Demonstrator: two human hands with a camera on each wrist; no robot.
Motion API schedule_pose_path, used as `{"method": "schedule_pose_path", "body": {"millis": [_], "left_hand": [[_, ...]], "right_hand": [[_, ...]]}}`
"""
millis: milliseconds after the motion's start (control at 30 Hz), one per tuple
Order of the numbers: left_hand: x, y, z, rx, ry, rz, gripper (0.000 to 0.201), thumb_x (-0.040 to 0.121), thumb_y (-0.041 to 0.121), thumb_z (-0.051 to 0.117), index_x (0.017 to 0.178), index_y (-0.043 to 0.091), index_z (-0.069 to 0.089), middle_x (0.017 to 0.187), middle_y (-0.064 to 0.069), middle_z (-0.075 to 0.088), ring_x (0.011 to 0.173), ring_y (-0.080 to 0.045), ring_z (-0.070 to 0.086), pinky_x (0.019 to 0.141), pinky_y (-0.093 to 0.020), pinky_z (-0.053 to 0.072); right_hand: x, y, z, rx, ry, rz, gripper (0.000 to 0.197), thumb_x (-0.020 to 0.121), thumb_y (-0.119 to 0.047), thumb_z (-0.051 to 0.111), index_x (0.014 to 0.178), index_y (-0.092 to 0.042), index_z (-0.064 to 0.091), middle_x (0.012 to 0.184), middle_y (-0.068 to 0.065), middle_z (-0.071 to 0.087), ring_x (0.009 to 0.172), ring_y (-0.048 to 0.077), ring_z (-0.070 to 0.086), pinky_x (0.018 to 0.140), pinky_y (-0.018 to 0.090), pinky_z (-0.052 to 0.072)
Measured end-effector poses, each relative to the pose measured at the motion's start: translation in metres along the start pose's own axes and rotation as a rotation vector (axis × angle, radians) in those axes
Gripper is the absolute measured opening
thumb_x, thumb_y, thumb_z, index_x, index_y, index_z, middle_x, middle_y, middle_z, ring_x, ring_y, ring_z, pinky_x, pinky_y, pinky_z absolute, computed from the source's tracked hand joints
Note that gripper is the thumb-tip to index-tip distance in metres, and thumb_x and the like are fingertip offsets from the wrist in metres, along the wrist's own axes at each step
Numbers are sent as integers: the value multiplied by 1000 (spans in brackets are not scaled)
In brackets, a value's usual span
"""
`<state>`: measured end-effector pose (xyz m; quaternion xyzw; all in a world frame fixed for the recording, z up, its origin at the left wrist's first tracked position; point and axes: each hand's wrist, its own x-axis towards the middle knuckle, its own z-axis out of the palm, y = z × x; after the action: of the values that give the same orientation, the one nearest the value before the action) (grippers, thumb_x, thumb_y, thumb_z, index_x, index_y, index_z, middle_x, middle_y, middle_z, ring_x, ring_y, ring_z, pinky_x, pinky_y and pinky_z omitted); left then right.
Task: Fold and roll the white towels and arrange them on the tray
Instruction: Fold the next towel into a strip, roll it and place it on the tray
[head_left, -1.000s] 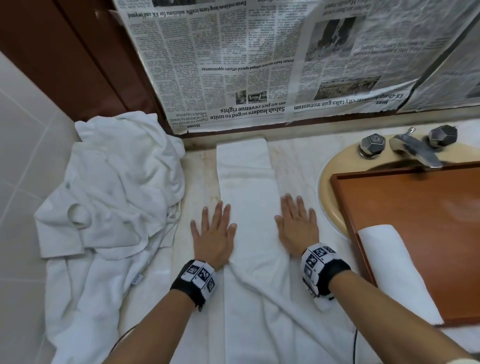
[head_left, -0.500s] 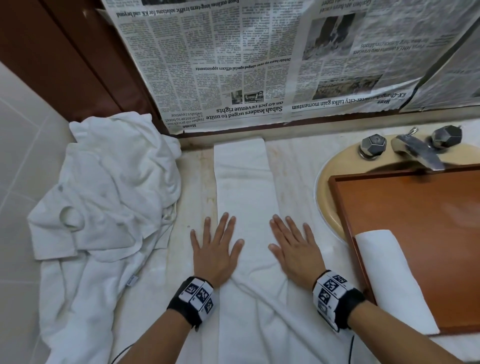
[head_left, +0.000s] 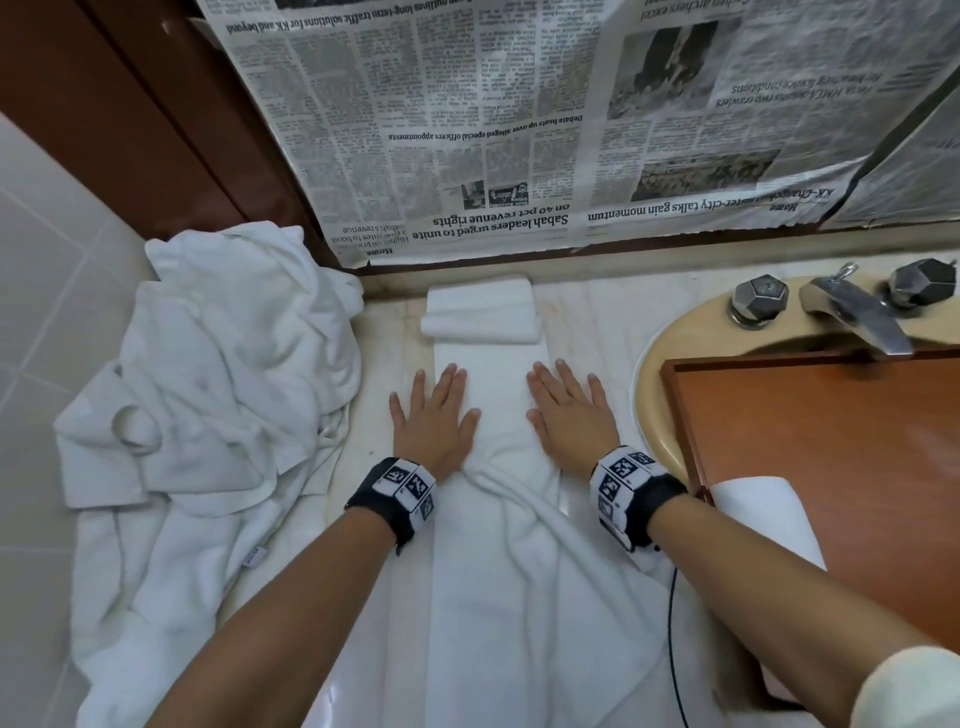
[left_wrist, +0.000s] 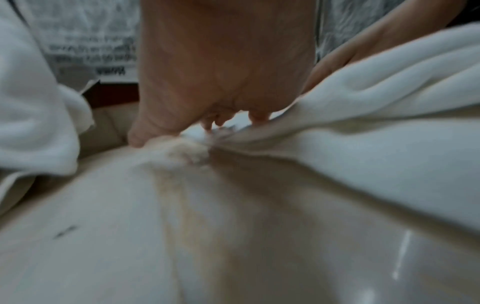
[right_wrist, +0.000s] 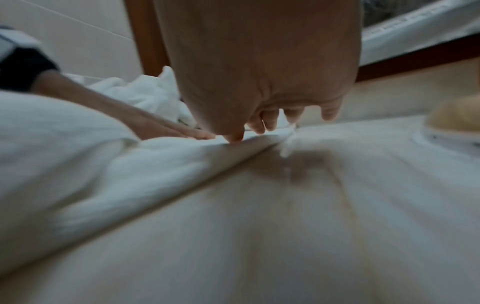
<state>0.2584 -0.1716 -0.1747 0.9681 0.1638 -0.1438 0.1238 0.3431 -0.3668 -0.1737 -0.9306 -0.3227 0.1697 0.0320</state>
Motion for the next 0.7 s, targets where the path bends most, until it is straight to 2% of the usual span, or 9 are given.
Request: {"method": "schedule_pose_path", "body": {"millis": [67,167,267,333,400,467,533,600,700], "left_hand": [[-20,8,1,-39,-19,20,64,104,50,27,160,29,3,166,15,-8,153,-23,-12,120,-61,-4],[-51,14,10,-120,-58,7,60,105,50,25,159,32,7,166,16,-7,153,-20,-12,119,-59,-5],[-65,2,19,-129,-59,-1,56,106,47,22,158,40,2,164,23,-10,153,-21,-14,119,-62,-5],[-68,-9,20,-156,-39,8,56,106,46,23,158,40,3,163,24,-10,153,-21,-12,119,-62,-3],[-71,-13,19,-212,-1,14,55,106,43,29,158,34,14,166,17,-2,154,-21,-5,119,-60,2],[-80,-9,18,-265,64,76,50,104,35,40,153,28,33,165,7,17,152,-24,10,120,-57,13],[-90,-5,21,-291,124,216,42,99,27,51,142,25,52,154,2,42,143,-27,32,114,-51,29],[-98,1,24,-282,124,300,36,97,27,54,132,26,61,139,5,57,133,-26,42,106,-44,36],[-100,9,21,-189,135,309,30,100,31,50,127,29,63,126,7,65,126,-24,45,102,-41,34]], "right_hand": [[-18,-9,4,28,6,-58,57,105,-40,9,158,-20,8,166,-7,1,152,17,-5,121,48,0],[-43,-15,20,48,-53,-75,71,92,-46,-10,158,-23,4,165,-10,-4,152,16,-7,122,50,4],[-56,-8,27,59,-69,0,56,104,-41,1,157,-27,-6,162,-16,-15,151,16,-12,122,50,1],[-63,-6,23,91,-58,69,54,107,-35,11,158,-27,-5,163,-16,-14,151,16,-11,122,48,2],[-73,-8,19,143,-4,115,54,106,-30,21,158,-23,8,165,-11,-1,152,18,2,122,47,11],[-88,-13,18,224,77,141,50,102,-22,36,151,-17,31,161,-2,24,146,23,25,114,46,29],[-106,-20,21,296,125,159,38,96,-18,45,133,-13,52,141,6,49,126,29,47,98,43,43],[-127,-27,26,388,102,181,25,95,-19,47,113,-12,63,115,7,58,106,29,55,87,41,47],[-150,-32,25,590,43,265,22,96,-18,50,99,-8,70,101,7,59,94,25,59,82,33,45]]}}
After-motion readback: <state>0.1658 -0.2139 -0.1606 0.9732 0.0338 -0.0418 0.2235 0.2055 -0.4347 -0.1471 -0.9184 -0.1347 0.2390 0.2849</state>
